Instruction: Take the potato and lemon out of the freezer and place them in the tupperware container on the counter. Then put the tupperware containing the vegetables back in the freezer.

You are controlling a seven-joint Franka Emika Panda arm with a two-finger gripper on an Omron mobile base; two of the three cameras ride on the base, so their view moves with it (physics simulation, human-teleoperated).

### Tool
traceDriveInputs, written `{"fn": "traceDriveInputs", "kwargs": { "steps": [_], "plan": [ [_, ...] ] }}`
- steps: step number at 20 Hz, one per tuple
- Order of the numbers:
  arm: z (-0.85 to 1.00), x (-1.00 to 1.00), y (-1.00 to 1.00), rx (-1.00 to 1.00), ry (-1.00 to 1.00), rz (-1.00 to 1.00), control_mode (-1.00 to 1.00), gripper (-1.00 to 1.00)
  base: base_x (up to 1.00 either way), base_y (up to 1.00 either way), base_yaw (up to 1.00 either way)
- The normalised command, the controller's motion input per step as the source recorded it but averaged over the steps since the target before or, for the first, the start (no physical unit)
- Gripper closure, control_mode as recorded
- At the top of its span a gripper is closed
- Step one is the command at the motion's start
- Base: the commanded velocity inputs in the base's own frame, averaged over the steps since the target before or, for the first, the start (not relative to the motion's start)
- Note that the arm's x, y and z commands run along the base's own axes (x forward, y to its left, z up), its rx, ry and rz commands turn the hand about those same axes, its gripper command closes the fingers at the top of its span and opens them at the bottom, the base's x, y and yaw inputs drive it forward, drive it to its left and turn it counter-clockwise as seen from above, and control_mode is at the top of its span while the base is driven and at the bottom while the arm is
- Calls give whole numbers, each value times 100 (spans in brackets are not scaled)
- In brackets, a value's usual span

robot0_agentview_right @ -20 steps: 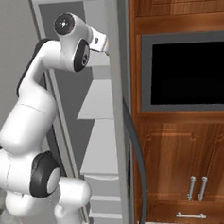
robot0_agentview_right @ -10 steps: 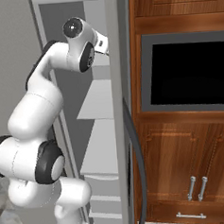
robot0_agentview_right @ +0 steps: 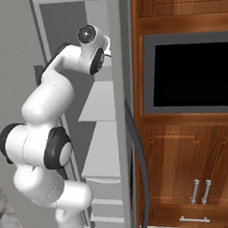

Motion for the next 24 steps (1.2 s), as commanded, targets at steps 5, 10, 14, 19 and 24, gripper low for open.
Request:
{"fn": "traceDriveInputs", "kwargs": {
  "steps": [5, 10, 14, 19, 24],
  "plan": [
    [-9, 60, -6, 1, 5, 2, -100, -100, 0, 0, 0],
    [-8, 52, -1, 0, 5, 3, -100, -100, 0, 0, 0],
    [-13, 47, 0, 0, 5, 3, -100, -100, 0, 0, 0],
    [-20, 42, 0, 0, 3, 3, -100, -100, 0, 0, 0],
    [-27, 20, 0, 0, 4, 3, -100, 100, 0, 0, 0]
  ]
}}
